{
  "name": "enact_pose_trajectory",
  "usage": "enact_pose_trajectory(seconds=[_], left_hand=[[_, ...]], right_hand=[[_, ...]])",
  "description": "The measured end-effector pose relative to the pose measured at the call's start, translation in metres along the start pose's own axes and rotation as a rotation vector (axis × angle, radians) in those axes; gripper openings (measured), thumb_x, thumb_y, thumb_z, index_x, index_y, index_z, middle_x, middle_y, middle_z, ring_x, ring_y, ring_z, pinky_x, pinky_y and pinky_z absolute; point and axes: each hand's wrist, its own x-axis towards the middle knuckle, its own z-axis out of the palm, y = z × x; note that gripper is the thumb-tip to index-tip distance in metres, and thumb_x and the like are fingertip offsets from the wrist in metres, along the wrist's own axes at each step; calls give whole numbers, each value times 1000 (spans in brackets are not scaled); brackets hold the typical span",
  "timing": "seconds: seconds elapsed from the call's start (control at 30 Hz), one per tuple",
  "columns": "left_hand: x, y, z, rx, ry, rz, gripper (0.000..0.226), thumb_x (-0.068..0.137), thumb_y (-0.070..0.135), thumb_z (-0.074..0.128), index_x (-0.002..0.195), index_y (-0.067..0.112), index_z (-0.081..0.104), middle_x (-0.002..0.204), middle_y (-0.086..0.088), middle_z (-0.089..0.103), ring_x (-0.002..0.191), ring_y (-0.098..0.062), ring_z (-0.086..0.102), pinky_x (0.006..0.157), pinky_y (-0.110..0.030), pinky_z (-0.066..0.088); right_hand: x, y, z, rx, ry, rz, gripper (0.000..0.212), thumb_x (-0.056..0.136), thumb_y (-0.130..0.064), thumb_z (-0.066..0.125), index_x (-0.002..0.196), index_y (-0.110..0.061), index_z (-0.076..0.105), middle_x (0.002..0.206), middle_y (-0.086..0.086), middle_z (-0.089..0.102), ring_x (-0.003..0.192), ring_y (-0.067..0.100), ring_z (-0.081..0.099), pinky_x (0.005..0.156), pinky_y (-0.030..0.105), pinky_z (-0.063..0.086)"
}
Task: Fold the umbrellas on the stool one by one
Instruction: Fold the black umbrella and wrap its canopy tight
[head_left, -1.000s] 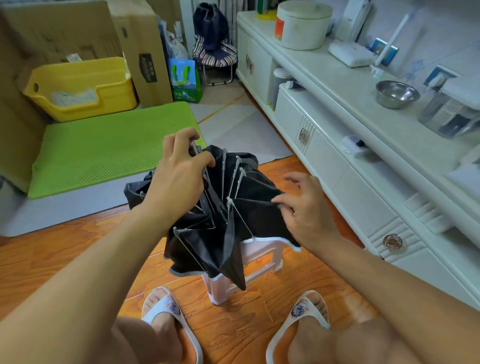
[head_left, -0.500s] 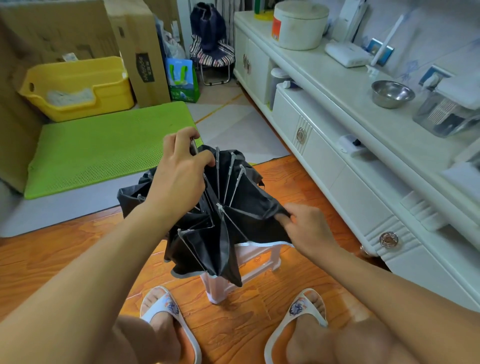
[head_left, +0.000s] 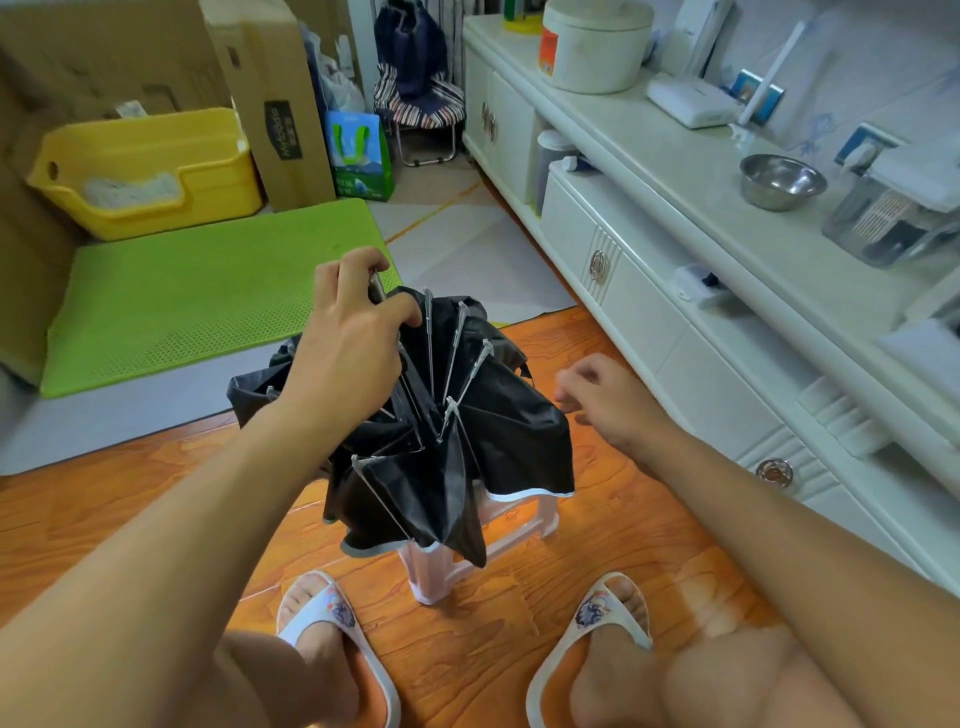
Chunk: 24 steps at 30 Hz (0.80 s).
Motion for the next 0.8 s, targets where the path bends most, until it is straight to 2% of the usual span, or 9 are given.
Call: enact_pose_trajectory(seconds=[0.1, 0.2, 0.33, 0.47, 0.53, 0.6, 0.67, 0.73, 0.8], left_hand=[[1, 5, -1, 0, -12, 3, 34, 76, -14, 63, 95, 11, 74, 134, -22, 42, 118, -41, 37, 88, -50, 44], [-1, 12, -1, -14, -21, 27, 34, 75, -14, 61, 94, 12, 74, 135, -23, 42, 121, -44, 38, 89, -50, 43], [-3, 16, -1, -23, -26, 42, 35, 75, -14, 61, 95, 12, 74, 136, -23, 42, 122, -44, 38, 89, -49, 43], [-4, 7, -2, -27, -16, 10, 32, 77, -13, 62, 94, 11, 74, 134, -22, 43, 120, -40, 37, 91, -50, 43], [-5, 4, -3, -23, -14, -5, 30, 79, -12, 63, 95, 11, 74, 134, -23, 43, 120, -40, 37, 92, -50, 43], [-6, 2, -4, -21, -13, -10, 29, 79, -11, 63, 95, 10, 74, 134, -23, 43, 120, -40, 37, 92, -50, 42], [-7, 0, -4, -18, -8, -12, 29, 79, -12, 64, 95, 10, 74, 134, -22, 43, 119, -39, 36, 91, -49, 43], [-7, -1, -4, -22, -11, -10, 29, 79, -12, 65, 95, 10, 74, 135, -23, 43, 119, -38, 36, 90, -49, 43], [-6, -4, -3, -26, -11, -10, 28, 80, -12, 65, 95, 10, 74, 135, -23, 43, 120, -39, 36, 91, -49, 43]], right_hand=[[2, -9, 12, -210, -104, -48, 33, 89, -46, 70, 113, -27, 56, 105, -11, 57, 95, 8, 58, 70, 26, 47], [8, -18, 19, -346, -35, -90, 13, 91, -28, 71, 101, -22, 65, 95, -8, 62, 91, 14, 62, 67, 27, 48], [19, -30, 7, -116, -163, -20, 6, 95, -17, 67, 89, -17, 67, 88, 4, 68, 81, 22, 68, 66, 35, 57], [18, -25, -4, -532, -148, -270, 20, 98, -19, 62, 100, -30, 46, 85, -4, 55, 76, 20, 59, 59, 32, 46], [17, -21, -9, -592, -198, -325, 30, 96, -9, 59, 90, -35, 45, 86, -4, 54, 78, 21, 58, 61, 38, 52], [18, -18, -10, -698, -264, -346, 32, 93, -6, 58, 84, -37, 55, 96, -8, 55, 88, 21, 59, 75, 43, 57], [13, -19, -9, -754, -356, -300, 17, 100, -25, 56, 95, -35, 69, 104, -10, 58, 98, 16, 59, 86, 41, 54], [5, -17, -10, -684, -450, -247, 33, 99, -51, 54, 110, -27, 73, 104, -10, 64, 97, 10, 60, 85, 35, 53], [-3, -11, -10, -666, -450, -237, 36, 95, -54, 59, 113, -27, 73, 99, -12, 65, 91, 6, 60, 76, 26, 50]])
